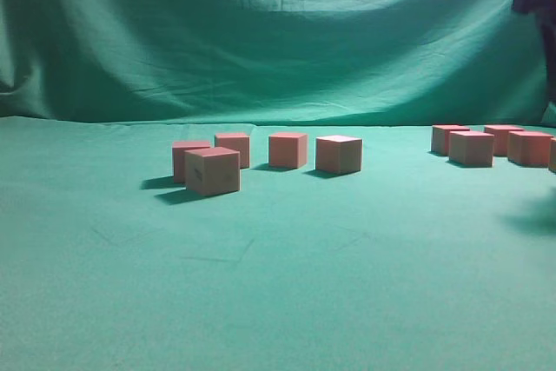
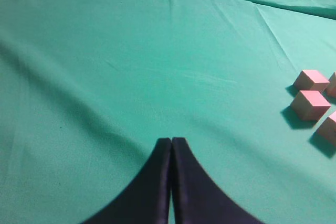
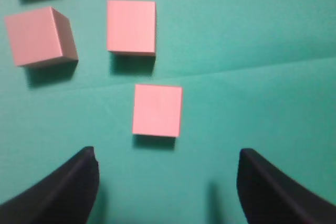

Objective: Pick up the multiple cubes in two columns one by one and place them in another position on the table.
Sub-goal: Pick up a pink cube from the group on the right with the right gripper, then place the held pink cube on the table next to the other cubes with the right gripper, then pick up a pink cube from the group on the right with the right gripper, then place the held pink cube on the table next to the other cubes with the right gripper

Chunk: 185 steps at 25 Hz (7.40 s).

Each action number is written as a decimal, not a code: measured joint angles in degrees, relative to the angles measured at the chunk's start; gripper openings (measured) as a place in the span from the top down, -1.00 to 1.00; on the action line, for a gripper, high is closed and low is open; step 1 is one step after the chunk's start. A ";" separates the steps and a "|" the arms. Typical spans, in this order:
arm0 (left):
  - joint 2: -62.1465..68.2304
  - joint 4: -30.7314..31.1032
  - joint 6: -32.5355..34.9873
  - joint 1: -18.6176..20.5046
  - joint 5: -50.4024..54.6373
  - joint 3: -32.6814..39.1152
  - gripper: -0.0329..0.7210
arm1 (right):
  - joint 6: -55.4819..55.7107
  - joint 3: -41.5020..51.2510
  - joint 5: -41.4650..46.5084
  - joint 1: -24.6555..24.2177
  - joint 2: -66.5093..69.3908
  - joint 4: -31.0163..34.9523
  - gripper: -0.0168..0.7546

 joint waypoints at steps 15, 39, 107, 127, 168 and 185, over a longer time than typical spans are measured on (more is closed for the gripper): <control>0.00 0.00 0.00 0.00 0.00 0.00 0.91 | 0.09 0.00 -10.06 -0.49 9.55 0.00 -0.15; 0.00 0.00 0.00 0.00 0.00 0.00 0.91 | -10.75 -7.31 12.49 17.80 -7.09 3.90 0.28; 0.00 0.00 0.00 0.00 0.00 0.00 0.91 | -11.72 -36.59 25.51 31.08 12.38 -7.73 -0.52; 0.00 0.00 0.00 0.00 0.00 0.00 0.91 | -5.01 -22.77 8.27 10.23 18.04 -2.70 -0.41; 0.00 0.00 0.00 0.00 0.00 0.00 0.91 | -4.92 -12.53 13.21 27.67 0.62 0.91 0.27; 0.00 0.00 0.00 0.00 0.00 0.00 0.91 | 13.42 -4.89 1.88 39.35 4.56 2.62 0.27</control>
